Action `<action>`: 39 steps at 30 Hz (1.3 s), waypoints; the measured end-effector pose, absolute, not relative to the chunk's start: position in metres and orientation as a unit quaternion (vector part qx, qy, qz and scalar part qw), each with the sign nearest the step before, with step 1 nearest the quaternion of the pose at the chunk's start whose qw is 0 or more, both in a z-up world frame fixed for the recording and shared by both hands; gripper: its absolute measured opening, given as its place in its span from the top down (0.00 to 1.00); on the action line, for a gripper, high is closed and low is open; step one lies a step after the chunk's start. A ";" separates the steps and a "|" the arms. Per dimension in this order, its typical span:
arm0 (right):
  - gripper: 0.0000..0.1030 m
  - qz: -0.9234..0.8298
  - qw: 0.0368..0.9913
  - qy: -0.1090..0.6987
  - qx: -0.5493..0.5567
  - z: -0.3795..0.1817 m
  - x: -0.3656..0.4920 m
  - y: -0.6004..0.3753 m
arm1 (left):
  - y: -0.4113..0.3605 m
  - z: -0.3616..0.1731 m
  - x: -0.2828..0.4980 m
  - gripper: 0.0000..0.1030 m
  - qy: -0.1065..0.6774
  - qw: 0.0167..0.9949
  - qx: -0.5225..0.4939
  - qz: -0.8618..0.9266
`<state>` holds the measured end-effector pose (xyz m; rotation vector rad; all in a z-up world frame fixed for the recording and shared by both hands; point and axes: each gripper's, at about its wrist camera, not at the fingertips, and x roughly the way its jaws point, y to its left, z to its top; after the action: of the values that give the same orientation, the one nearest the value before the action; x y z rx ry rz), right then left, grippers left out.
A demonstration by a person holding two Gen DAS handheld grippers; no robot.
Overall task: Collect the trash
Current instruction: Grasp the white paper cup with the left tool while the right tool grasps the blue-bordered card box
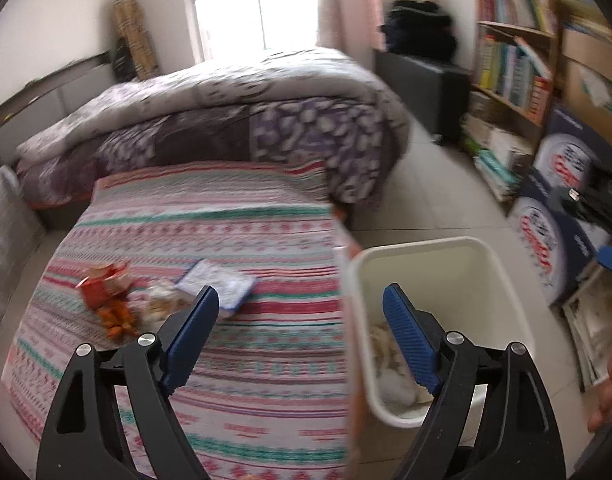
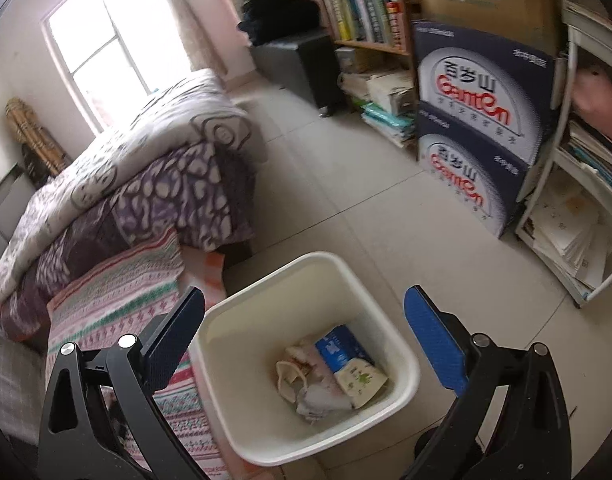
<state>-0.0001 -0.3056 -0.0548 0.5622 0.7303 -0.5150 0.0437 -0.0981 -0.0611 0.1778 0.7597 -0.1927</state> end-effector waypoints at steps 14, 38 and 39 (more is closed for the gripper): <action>0.07 -0.188 0.864 0.405 0.231 -0.077 0.036 -0.241 | 0.039 -0.082 0.109 0.20 0.460 0.885 -0.061 0.031; 0.07 -0.146 0.858 0.440 0.221 -0.088 0.062 -0.232 | 0.071 -0.159 0.161 0.71 0.561 0.795 -0.230 0.022; 0.07 -0.144 0.858 0.442 0.221 -0.088 0.063 -0.230 | 0.074 -0.157 0.160 0.71 0.557 0.797 -0.232 0.020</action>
<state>0.0626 -0.2304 -0.0884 0.4633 0.9275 -0.3017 0.1596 0.0738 -0.1568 -0.4974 1.1962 0.0425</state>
